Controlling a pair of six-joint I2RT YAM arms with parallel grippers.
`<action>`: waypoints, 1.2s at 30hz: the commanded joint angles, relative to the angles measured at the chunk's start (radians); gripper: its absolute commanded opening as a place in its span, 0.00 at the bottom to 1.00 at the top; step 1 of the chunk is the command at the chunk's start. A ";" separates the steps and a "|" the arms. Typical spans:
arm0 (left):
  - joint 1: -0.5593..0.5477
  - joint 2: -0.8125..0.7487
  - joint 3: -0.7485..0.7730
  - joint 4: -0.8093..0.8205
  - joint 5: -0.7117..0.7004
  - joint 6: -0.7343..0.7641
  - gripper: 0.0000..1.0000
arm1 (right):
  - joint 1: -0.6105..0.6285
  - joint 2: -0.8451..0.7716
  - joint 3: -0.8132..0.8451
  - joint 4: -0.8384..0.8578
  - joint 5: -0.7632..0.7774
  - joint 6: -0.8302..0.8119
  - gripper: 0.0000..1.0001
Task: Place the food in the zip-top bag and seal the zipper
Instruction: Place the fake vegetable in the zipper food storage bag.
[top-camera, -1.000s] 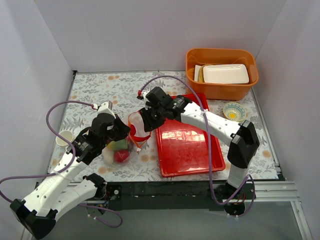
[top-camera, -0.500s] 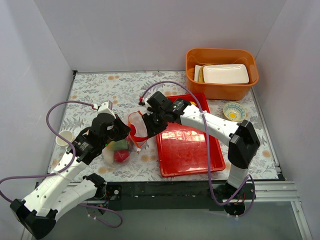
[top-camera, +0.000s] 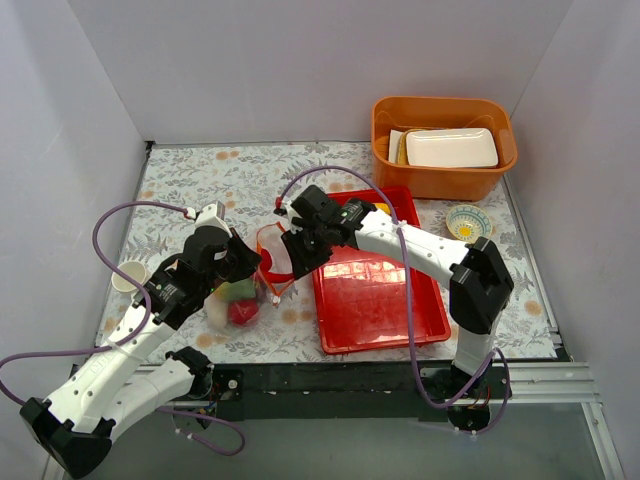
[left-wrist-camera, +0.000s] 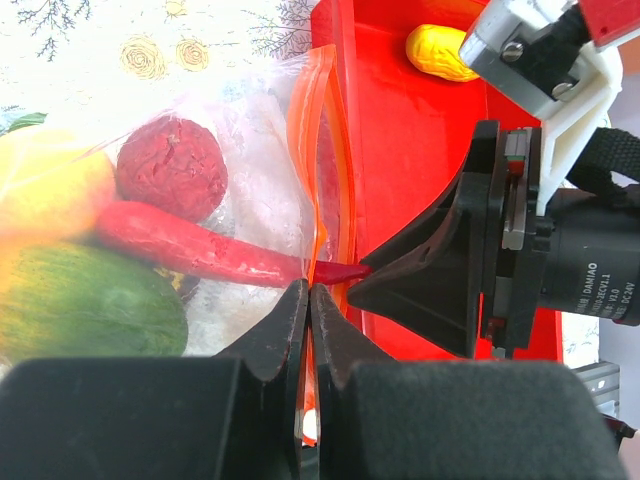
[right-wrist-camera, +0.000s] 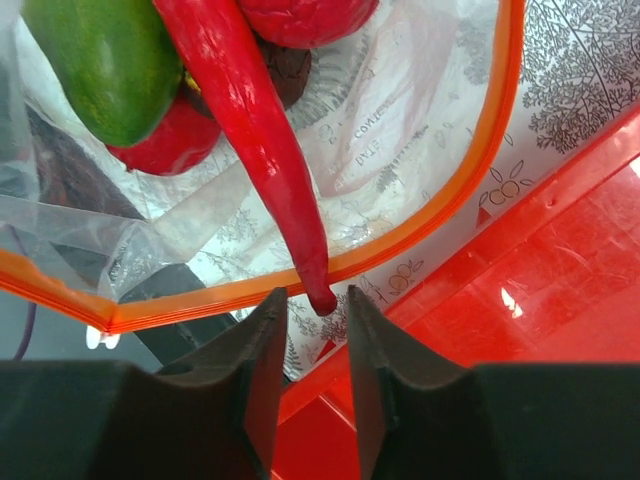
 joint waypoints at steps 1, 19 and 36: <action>0.000 -0.004 -0.006 0.003 0.009 0.004 0.00 | 0.004 -0.009 0.007 0.061 -0.029 -0.006 0.34; 0.000 -0.003 -0.007 0.002 0.008 0.006 0.00 | 0.004 -0.032 0.007 0.073 -0.061 -0.033 0.23; 0.000 0.006 -0.010 0.009 0.015 0.003 0.00 | 0.004 -0.044 0.000 0.038 -0.061 -0.055 0.18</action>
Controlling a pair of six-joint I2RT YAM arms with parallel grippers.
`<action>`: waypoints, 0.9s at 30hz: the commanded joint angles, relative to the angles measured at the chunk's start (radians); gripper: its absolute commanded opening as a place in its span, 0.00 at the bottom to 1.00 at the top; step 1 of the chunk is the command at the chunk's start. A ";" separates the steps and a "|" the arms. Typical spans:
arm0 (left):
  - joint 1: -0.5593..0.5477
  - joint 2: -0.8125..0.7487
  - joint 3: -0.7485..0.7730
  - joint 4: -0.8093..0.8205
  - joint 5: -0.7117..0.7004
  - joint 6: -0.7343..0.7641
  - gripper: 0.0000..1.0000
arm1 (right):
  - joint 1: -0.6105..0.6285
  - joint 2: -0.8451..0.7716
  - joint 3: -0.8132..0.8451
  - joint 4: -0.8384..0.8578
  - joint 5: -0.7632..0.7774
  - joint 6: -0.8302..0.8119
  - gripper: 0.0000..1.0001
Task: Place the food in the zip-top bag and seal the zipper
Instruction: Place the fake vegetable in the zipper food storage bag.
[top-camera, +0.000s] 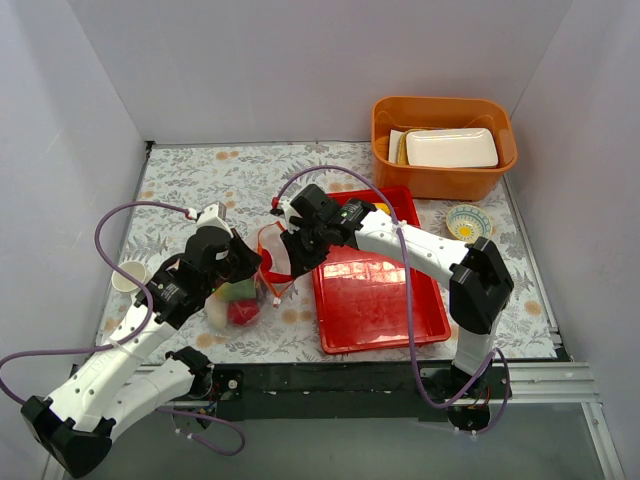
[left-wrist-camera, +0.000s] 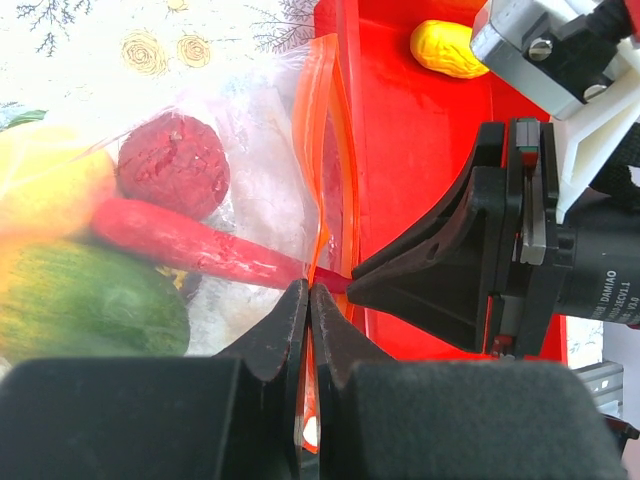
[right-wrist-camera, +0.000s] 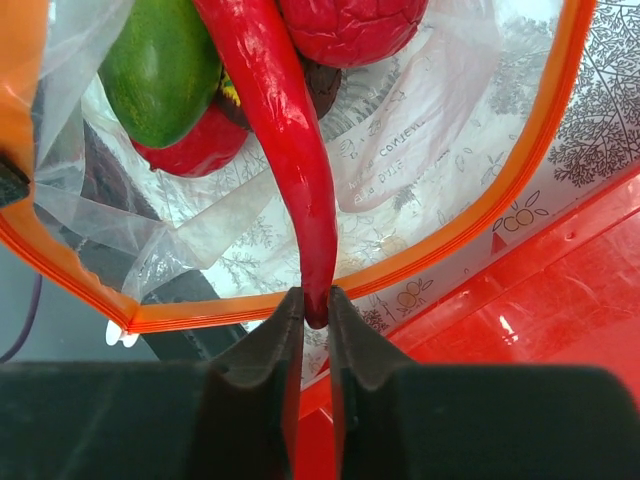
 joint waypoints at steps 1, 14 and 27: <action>0.000 0.003 -0.002 0.003 0.015 0.005 0.00 | 0.004 -0.045 0.005 -0.007 -0.009 -0.012 0.15; 0.000 0.001 -0.005 0.012 0.024 0.000 0.00 | 0.003 -0.075 0.055 0.033 0.050 0.015 0.07; 0.000 -0.003 0.012 0.011 0.025 0.003 0.00 | 0.003 0.125 0.236 0.016 -0.057 0.028 0.06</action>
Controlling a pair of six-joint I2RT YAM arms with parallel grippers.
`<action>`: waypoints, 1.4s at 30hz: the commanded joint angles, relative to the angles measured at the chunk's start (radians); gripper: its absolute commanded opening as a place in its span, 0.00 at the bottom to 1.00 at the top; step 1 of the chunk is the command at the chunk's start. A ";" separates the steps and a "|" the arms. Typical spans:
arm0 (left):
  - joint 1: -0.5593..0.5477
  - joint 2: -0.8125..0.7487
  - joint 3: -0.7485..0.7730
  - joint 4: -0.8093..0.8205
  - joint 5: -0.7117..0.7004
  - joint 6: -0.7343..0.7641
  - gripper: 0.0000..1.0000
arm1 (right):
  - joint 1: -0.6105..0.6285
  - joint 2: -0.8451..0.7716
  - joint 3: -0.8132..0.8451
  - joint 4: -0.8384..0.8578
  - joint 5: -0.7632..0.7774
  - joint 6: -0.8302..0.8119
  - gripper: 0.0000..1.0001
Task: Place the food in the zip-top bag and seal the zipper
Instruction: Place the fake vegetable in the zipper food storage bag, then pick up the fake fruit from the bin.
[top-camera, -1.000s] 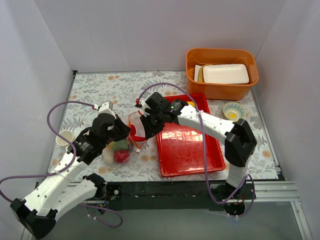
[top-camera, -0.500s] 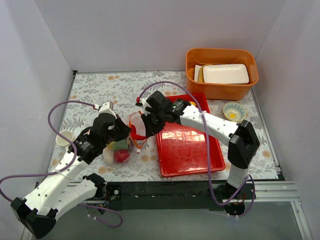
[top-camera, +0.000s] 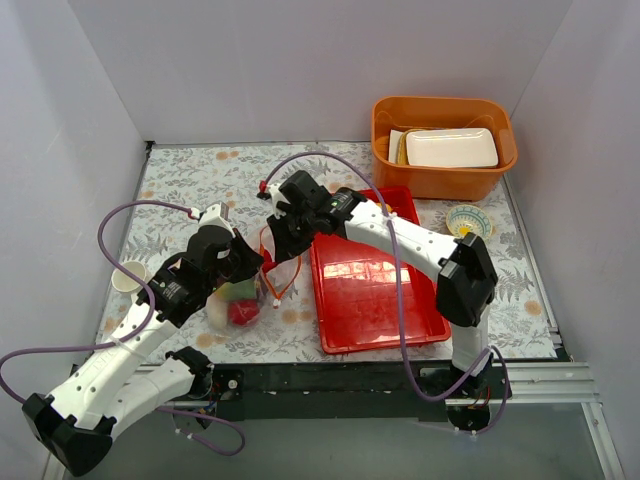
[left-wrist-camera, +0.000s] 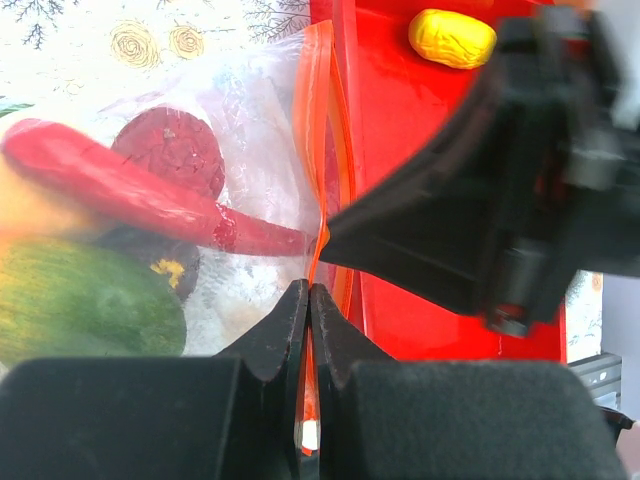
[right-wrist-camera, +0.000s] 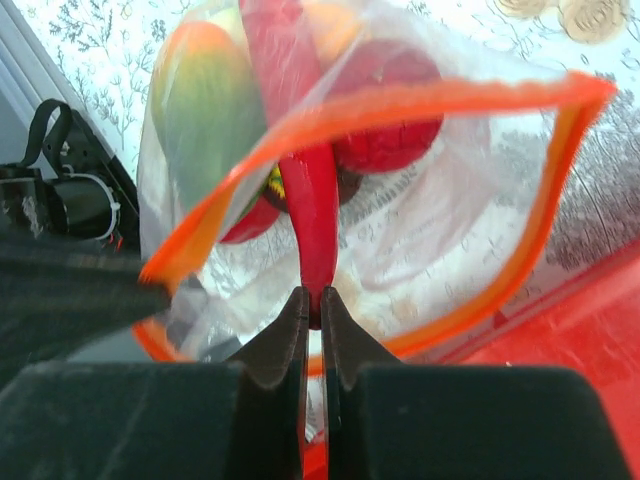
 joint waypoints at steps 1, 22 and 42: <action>0.000 -0.018 0.012 0.007 0.005 0.005 0.00 | 0.004 0.053 0.072 -0.002 -0.052 0.009 0.06; 0.000 -0.006 0.012 0.019 0.005 0.008 0.00 | 0.010 -0.022 -0.058 -0.014 0.006 -0.039 0.62; 0.000 -0.021 0.005 0.007 0.000 0.006 0.00 | -0.250 -0.246 -0.275 0.026 0.362 0.102 0.72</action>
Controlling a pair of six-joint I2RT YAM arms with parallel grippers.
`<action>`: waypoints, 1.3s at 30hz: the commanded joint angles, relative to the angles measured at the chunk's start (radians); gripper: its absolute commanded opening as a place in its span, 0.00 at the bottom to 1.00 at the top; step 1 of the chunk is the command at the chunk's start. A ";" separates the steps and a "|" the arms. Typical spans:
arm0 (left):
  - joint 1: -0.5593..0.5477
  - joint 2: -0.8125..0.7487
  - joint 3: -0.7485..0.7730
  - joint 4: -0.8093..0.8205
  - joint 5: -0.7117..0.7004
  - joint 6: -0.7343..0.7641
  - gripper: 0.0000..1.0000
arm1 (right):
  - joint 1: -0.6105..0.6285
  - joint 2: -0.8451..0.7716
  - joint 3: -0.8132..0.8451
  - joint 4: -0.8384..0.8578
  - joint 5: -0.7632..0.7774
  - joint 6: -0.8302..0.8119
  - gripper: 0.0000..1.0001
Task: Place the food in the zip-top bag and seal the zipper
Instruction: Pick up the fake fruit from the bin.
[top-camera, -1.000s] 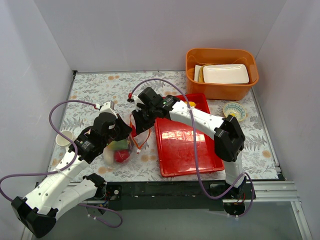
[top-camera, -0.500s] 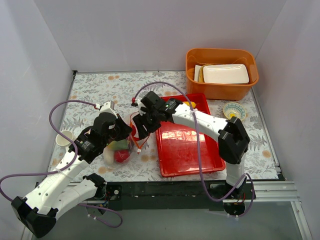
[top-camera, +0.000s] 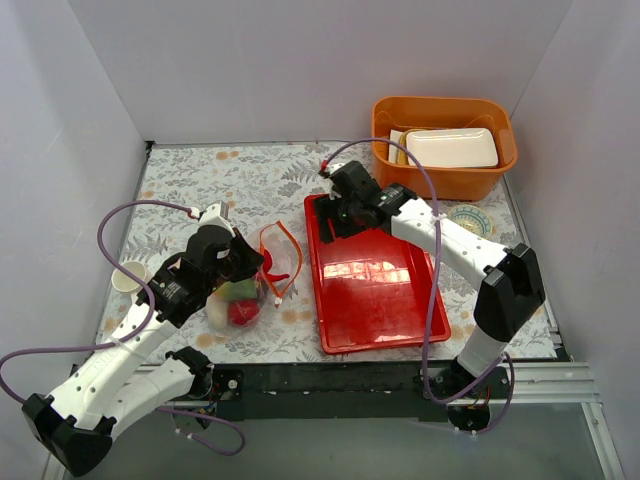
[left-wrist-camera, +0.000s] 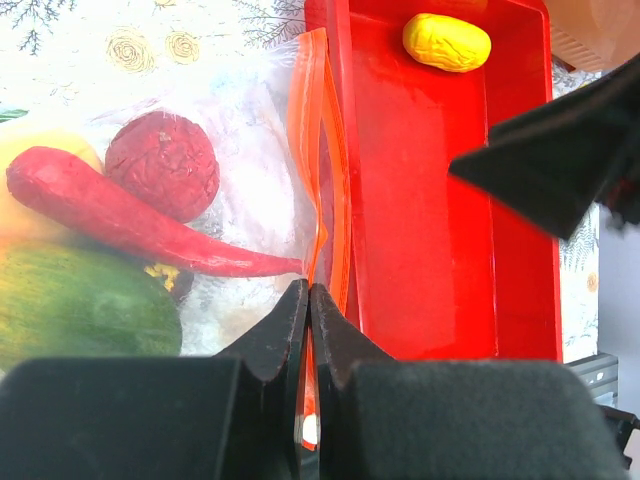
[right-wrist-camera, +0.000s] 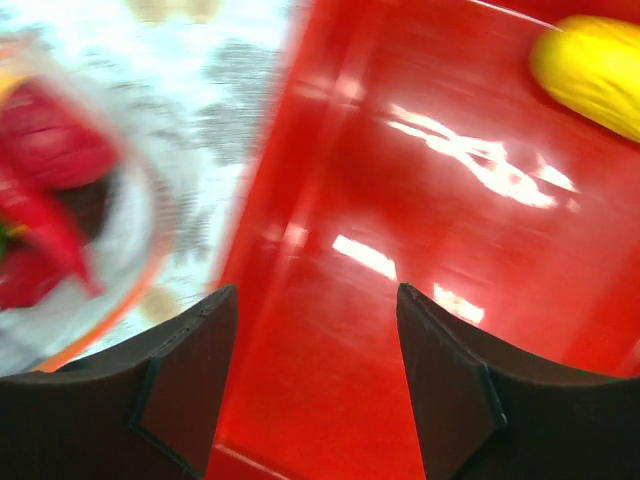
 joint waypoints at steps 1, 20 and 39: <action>0.000 -0.020 0.005 -0.002 -0.001 0.004 0.00 | -0.113 -0.029 -0.058 0.035 0.051 0.072 0.72; 0.000 -0.044 0.005 -0.014 -0.010 0.001 0.00 | -0.348 0.133 -0.067 0.182 0.270 0.443 0.73; 0.000 -0.030 0.013 -0.011 -0.015 0.018 0.00 | -0.354 0.377 0.132 0.106 0.244 0.383 0.73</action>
